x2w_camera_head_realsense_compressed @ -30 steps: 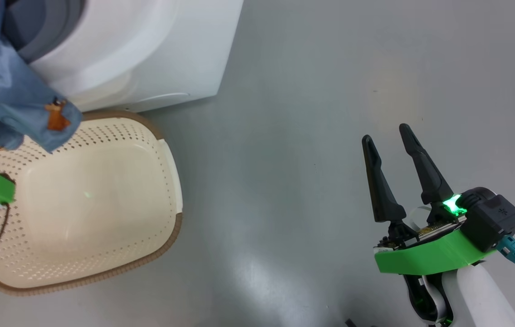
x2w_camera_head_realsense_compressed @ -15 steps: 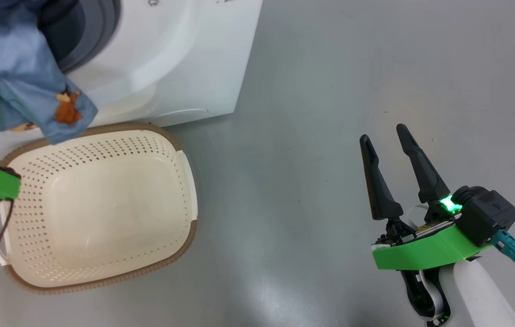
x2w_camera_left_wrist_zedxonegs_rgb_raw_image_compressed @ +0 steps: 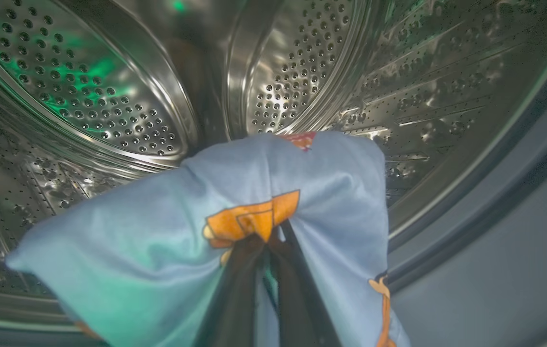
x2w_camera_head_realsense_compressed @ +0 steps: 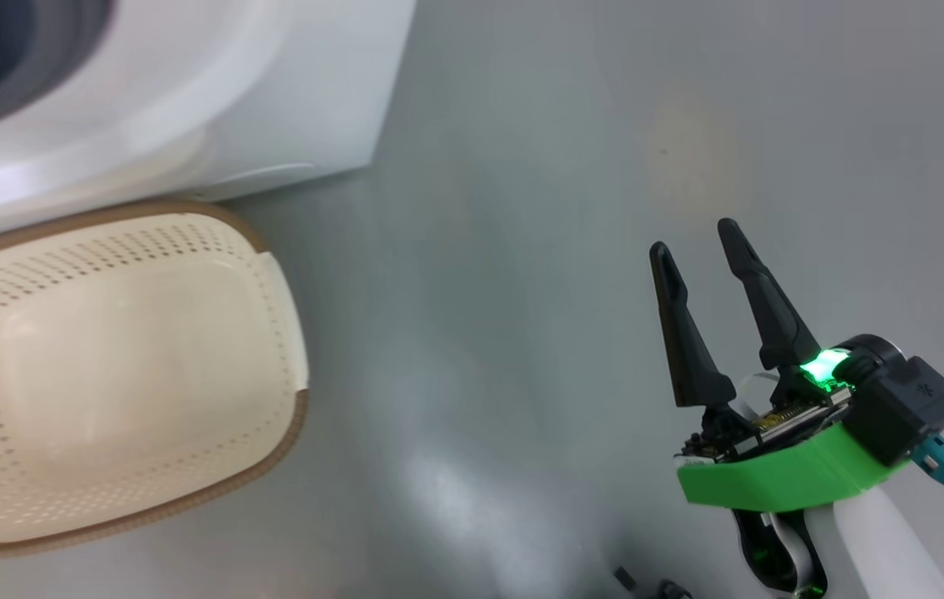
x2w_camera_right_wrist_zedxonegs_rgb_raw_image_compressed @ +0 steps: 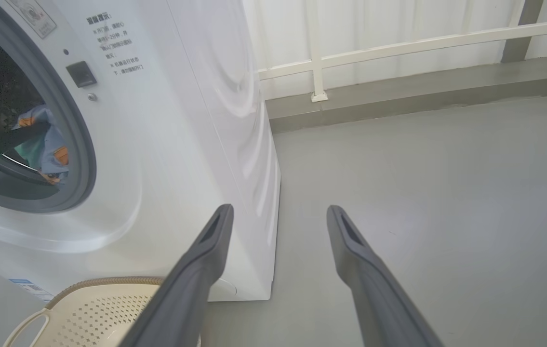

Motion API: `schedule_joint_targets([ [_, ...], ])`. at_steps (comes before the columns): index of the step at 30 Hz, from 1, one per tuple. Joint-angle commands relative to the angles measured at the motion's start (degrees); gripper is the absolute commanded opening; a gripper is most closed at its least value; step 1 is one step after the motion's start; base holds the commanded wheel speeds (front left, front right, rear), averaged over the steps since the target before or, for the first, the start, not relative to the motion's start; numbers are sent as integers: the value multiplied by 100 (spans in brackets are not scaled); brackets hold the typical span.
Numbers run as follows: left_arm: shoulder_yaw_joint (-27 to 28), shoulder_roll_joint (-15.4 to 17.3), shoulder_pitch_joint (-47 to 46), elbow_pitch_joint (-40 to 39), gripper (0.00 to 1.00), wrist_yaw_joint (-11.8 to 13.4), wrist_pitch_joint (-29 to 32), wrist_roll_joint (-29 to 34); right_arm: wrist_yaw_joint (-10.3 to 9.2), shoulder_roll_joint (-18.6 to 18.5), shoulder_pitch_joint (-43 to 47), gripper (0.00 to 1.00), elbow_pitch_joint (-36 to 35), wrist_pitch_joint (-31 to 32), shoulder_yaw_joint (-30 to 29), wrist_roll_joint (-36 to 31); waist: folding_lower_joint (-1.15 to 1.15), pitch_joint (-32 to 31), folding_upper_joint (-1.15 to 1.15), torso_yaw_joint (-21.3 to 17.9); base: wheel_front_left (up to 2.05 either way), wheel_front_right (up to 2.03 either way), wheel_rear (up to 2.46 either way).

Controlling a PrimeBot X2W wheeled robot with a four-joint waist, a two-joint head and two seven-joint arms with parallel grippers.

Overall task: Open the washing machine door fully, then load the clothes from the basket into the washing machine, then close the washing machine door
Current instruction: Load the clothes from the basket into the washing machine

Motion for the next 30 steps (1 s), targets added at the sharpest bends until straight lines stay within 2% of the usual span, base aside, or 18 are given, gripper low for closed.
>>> schedule_joint_targets([
  [1,96,484,-362,34,0,-12,89,-30,32,-36,236,100,-240,-46,125,78,0,387,0,-378,0,0,0],
  [9,-355,1138,-1423,129,0,-12,574,-186,32,-36,395,100,-519,-46,210,243,0,775,0,-666,0,0,0],
  [14,-655,1343,-1849,363,0,-12,1130,-406,32,-36,436,100,-561,-46,255,287,0,811,0,-717,0,0,0],
  [15,-721,1341,-1918,415,58,-12,1277,-457,32,-36,438,100,-563,-46,252,288,0,811,0,-710,0,0,0],
  [16,-721,1341,-1918,415,58,-12,1277,-457,32,-36,438,100,-563,-46,252,288,0,811,0,-710,0,0,0],
  [17,-796,1341,-1994,439,100,-12,1370,-465,32,-36,437,100,-560,-46,245,287,0,811,0,-696,0,0,0],
  [23,-1096,1183,-2110,595,100,-12,1576,-735,32,-36,343,100,-482,-46,231,255,0,718,0,-563,0,0,0],
  [30,-1394,923,-1609,688,100,-12,610,-862,32,-36,196,100,-314,-46,205,176,0,379,0,-382,0,0,0],
])
